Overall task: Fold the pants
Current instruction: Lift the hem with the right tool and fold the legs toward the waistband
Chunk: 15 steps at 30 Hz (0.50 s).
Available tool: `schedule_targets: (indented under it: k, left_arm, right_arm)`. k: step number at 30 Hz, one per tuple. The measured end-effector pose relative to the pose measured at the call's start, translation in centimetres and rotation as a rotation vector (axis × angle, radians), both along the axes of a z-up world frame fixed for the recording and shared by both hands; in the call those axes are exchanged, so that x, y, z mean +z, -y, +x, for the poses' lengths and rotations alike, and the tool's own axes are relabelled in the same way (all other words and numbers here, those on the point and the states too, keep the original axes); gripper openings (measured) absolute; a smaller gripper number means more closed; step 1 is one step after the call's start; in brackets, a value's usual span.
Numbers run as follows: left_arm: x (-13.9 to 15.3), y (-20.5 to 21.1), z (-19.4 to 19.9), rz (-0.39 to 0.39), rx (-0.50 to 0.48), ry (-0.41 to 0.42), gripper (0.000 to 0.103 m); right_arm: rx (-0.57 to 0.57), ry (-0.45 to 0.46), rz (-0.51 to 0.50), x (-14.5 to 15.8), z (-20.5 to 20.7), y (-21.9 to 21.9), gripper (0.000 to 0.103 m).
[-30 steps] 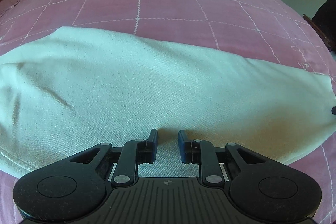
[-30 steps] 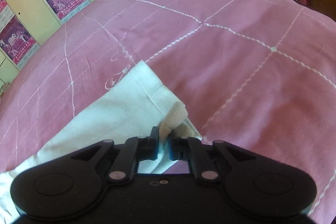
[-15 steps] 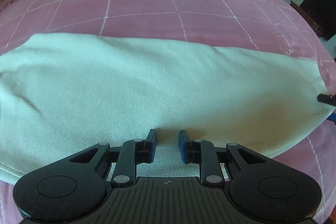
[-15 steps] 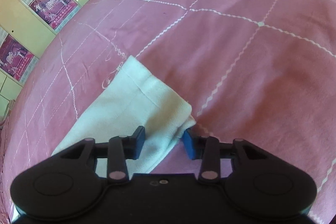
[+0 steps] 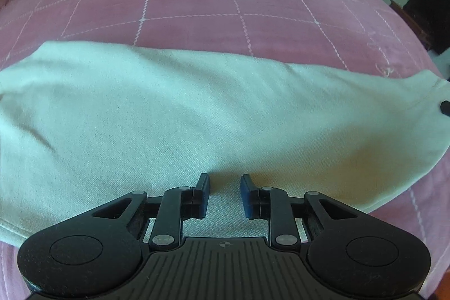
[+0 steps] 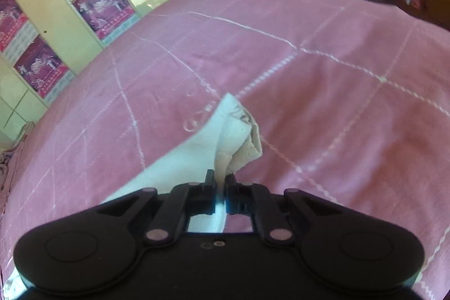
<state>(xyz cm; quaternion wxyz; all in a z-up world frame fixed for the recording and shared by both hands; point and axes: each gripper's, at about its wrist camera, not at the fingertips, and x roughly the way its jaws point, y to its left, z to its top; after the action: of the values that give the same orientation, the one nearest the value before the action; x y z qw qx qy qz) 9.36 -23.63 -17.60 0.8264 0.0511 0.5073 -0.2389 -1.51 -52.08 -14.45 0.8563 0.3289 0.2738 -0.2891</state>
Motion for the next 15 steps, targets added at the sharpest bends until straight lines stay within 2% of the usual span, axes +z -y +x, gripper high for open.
schedule_targets:
  k: [3,8,11,15]
  left_arm:
    - [1.5,-3.3,1.0,-0.047,0.052,0.009,0.025]
    - [2.3,-10.3,3.5,-0.041,0.137,0.012,0.025]
    - [2.4,-15.2,4.9,-0.03,0.229,0.025,0.025]
    - [2.2,-20.9,5.8,-0.031,0.333,0.023,0.025]
  right_arm:
    - [0.073,0.04,-0.061,2.7,1.5,-2.6,0.006]
    - [0.251,0.088,-0.109,5.5,5.6,-9.0,0.006]
    - [0.382,0.103,-0.13,6.8,8.3,-13.7,0.006]
    - [0.533,0.086,-0.119,6.2,11.5,-20.6,0.006]
